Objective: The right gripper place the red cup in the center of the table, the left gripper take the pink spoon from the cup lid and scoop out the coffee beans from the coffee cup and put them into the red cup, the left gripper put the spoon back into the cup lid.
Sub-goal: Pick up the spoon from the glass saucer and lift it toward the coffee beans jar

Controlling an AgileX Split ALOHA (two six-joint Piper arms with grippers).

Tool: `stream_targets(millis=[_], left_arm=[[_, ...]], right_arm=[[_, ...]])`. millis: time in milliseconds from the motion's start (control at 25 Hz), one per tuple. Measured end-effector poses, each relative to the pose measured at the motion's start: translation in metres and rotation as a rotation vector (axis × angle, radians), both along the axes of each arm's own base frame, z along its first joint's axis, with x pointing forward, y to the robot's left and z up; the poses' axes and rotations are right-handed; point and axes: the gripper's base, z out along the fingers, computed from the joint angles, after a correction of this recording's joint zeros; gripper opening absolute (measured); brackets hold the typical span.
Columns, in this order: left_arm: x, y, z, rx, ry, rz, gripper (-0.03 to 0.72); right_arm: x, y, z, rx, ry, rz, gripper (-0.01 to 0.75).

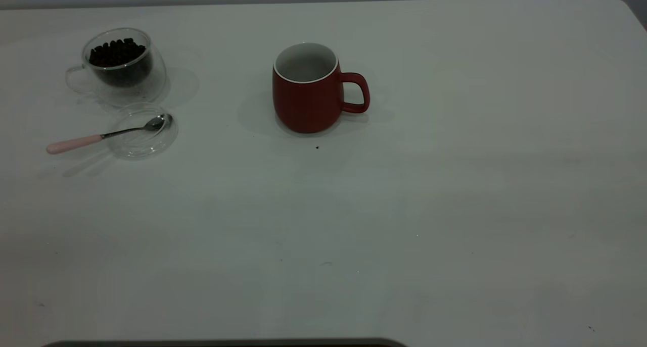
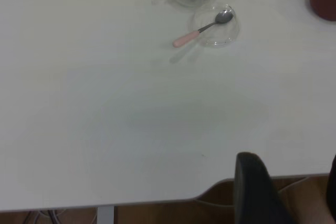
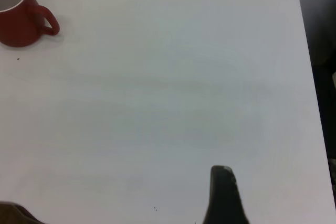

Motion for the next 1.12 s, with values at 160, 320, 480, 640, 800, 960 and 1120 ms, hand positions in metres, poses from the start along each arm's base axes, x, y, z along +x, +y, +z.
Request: stream_targets(millis=[160, 320, 480, 640, 800, 960, 1120], left_arm=[[0.0000, 0.0000, 0.0000, 0.000, 0.000, 0.000, 0.392], [0.0000, 0.0007, 0.0000, 0.011, 0.000, 0.002, 0.392], [0.0000, 0.0020, -0.0001, 0.025, 0.001, 0.009, 0.392], [-0.0001, 0.0021, -0.0001, 0.028, 0.001, 0.007, 0.392], [0.0000, 0.0021, 0.0000, 0.028, 0.000, 0.007, 0.392], [0.0001, -0.0020, 0.0002, -0.011, -0.003, -0.019, 0.392], [0.0012, -0.0052, 0.0019, -0.050, -0.017, -0.033, 0.392]], right_arm=[[0.0000, 0.0000, 0.0000, 0.000, 0.000, 0.000, 0.557], [0.0000, 0.0000, 0.0000, 0.000, 0.000, 0.000, 0.557], [0.0000, 0.0000, 0.0000, 0.000, 0.000, 0.000, 0.557], [0.0000, 0.0000, -0.0001, 0.000, 0.001, 0.000, 0.557], [0.0000, 0.0000, -0.0001, 0.000, 0.001, 0.000, 0.557], [0.0000, 0.0000, -0.0001, 0.000, 0.001, 0.000, 0.556], [0.0000, 0.0000, -0.0001, 0.000, 0.001, 0.000, 0.556]])
